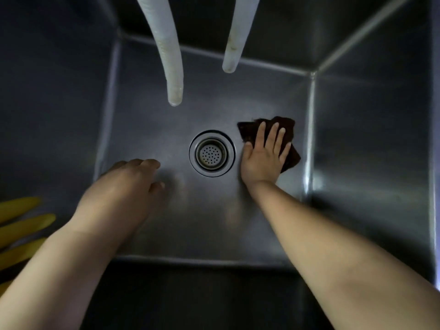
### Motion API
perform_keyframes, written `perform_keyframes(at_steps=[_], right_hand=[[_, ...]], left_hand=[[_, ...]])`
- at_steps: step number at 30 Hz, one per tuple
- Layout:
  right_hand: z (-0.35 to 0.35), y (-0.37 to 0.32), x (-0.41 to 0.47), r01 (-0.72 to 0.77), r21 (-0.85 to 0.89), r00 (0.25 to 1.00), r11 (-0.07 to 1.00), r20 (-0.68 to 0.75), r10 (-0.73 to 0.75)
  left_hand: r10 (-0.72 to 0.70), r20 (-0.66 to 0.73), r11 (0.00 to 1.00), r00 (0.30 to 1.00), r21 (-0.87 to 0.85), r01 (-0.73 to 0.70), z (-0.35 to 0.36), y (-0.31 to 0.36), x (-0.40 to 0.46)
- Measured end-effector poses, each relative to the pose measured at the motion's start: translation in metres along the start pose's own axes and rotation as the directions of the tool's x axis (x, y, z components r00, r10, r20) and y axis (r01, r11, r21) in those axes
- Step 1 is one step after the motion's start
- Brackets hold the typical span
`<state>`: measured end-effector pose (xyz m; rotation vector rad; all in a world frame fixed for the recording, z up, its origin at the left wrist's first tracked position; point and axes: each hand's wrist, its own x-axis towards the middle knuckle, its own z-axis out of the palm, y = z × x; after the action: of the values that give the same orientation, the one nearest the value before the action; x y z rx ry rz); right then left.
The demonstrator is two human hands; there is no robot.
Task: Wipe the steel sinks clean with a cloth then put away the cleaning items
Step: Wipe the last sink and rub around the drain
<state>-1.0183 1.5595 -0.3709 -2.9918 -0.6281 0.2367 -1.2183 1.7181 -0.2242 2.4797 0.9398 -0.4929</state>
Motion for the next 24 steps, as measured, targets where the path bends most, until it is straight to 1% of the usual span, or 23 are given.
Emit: perform_keyframes(at_steps=[1, 3, 4, 5, 8, 9, 11, 13, 16, 18, 21, 23, 24], right_hand=[[-0.001, 0.003, 0.0, 0.1, -0.006, 0.995, 0.995, -0.003, -0.1], [-0.002, 0.005, -0.004, 0.238, -0.003, 0.971, 0.971, -0.008, -0.238], [-0.003, 0.003, -0.009, 0.298, -0.003, 0.954, 0.954, -0.013, -0.298], [-0.003, 0.0, -0.015, 0.356, 0.002, 0.934, 0.935, -0.017, -0.356], [-0.001, -0.013, -0.03, 0.533, 0.054, 0.846, 0.844, -0.028, -0.532], [0.001, -0.018, -0.034, 0.579, 0.065, 0.815, 0.813, -0.039, -0.578], [0.0, -0.027, -0.037, 0.612, 0.071, 0.791, 0.787, -0.047, -0.611], [-0.001, -0.034, -0.037, 0.613, 0.051, 0.789, 0.788, -0.003, -0.614], [-0.002, -0.047, -0.037, 0.65, 0.021, 0.747, 0.76, 0.172, -0.643], [-0.001, -0.054, -0.037, 0.655, 0.044, 0.726, 0.754, 0.239, -0.644], [0.001, -0.052, -0.032, 0.676, 0.076, 0.7, 0.733, 0.241, -0.672], [-0.001, -0.049, -0.026, 0.685, 0.141, 0.68, 0.714, 0.229, -0.697], [-0.002, -0.048, -0.024, 0.673, 0.184, 0.683, 0.717, 0.218, -0.697]], left_hand=[[-0.013, 0.009, 1.0, 1.0, -0.002, 0.013, 0.001, -0.001, 0.001], [-0.035, 0.013, 0.999, 0.999, -0.005, 0.035, 0.002, 0.0, 0.001], [-0.035, -0.01, 0.999, 0.999, 0.007, 0.035, 0.0, 0.002, 0.001], [-0.008, -0.065, 0.999, 0.998, 0.038, 0.011, -0.002, 0.003, 0.0], [0.165, -0.214, 0.965, 0.963, 0.239, -0.112, -0.015, 0.011, -0.006], [0.203, -0.221, 0.944, 0.954, 0.303, -0.131, -0.02, 0.013, -0.008], [0.196, -0.137, 0.921, 0.971, 0.367, -0.133, -0.03, 0.018, -0.008], [0.155, -0.047, 0.911, 0.987, 0.394, -0.124, -0.035, 0.024, -0.007], [0.222, 0.0, 0.89, 0.975, 0.408, -0.202, -0.028, 0.033, 0.005], [0.263, 0.08, 0.843, 0.961, 0.465, -0.27, -0.011, 0.035, 0.022], [0.258, 0.212, 0.789, 0.943, 0.516, -0.332, 0.022, 0.032, 0.05], [0.265, 0.258, 0.783, 0.929, 0.506, -0.363, 0.043, 0.027, 0.064], [0.272, 0.261, 0.787, 0.926, 0.493, -0.37, 0.052, 0.024, 0.068]])
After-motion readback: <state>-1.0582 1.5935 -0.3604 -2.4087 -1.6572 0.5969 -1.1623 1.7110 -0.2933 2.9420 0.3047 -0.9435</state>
